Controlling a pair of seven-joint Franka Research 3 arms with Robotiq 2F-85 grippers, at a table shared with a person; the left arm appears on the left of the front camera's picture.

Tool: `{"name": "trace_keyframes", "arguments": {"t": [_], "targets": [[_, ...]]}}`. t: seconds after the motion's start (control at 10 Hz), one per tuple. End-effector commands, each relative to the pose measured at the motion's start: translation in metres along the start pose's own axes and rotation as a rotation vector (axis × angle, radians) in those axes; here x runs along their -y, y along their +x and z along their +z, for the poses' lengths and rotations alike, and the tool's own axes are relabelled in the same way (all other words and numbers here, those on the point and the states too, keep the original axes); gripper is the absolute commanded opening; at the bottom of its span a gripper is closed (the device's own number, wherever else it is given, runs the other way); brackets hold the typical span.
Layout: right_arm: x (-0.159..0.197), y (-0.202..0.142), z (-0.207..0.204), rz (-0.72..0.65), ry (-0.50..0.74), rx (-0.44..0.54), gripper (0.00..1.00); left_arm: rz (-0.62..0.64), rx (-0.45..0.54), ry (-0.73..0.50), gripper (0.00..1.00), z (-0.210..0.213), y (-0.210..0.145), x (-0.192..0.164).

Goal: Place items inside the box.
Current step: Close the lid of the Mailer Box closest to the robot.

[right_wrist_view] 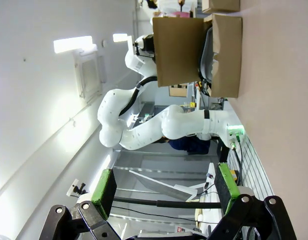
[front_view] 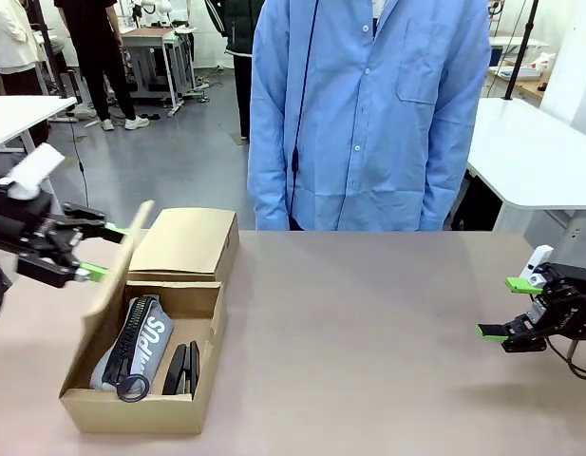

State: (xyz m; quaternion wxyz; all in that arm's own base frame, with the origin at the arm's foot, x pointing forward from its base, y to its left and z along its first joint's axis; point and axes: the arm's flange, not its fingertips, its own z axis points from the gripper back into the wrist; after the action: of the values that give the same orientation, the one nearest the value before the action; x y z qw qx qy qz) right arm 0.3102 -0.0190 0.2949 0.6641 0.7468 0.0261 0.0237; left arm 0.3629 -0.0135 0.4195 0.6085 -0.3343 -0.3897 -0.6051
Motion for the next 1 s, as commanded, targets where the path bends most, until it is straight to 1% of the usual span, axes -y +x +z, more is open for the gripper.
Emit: {"name": "trace_keyframes", "arguments": {"t": [0.0,0.1,0.3,0.4,0.5,0.6,0.7,0.9], "targets": [[-0.006,0.001,-0.002,-0.014,0.007,0.003,1.00,-0.006,-0.042,0.015,1.00,-0.063,-0.023,0.062],[-0.006,0.001,-0.002,-0.014,0.007,0.003,1.00,-0.028,-0.097,-0.005,1.00,-0.082,-0.032,0.070],[-0.006,0.001,-0.002,-0.014,0.007,0.003,1.00,-0.052,-0.177,-0.068,1.00,-0.106,-0.050,0.091],[-0.006,0.001,-0.002,-0.014,0.007,0.003,1.00,-0.090,-0.218,-0.087,1.00,-0.112,-0.057,0.103],[-0.006,0.001,-0.002,-0.014,0.007,0.003,1.00,-0.100,-0.237,-0.109,1.00,-0.114,-0.062,0.108],[-0.006,0.001,-0.002,-0.014,0.007,0.003,1.00,-0.105,-0.249,-0.115,1.00,-0.113,-0.065,0.110],[-0.006,0.001,-0.002,-0.014,0.007,0.003,1.00,-0.101,-0.240,-0.106,1.00,-0.110,-0.064,0.108],[-0.006,0.001,-0.002,-0.014,0.007,0.003,1.00,-0.085,-0.180,-0.066,1.00,-0.095,-0.049,0.101]]}}
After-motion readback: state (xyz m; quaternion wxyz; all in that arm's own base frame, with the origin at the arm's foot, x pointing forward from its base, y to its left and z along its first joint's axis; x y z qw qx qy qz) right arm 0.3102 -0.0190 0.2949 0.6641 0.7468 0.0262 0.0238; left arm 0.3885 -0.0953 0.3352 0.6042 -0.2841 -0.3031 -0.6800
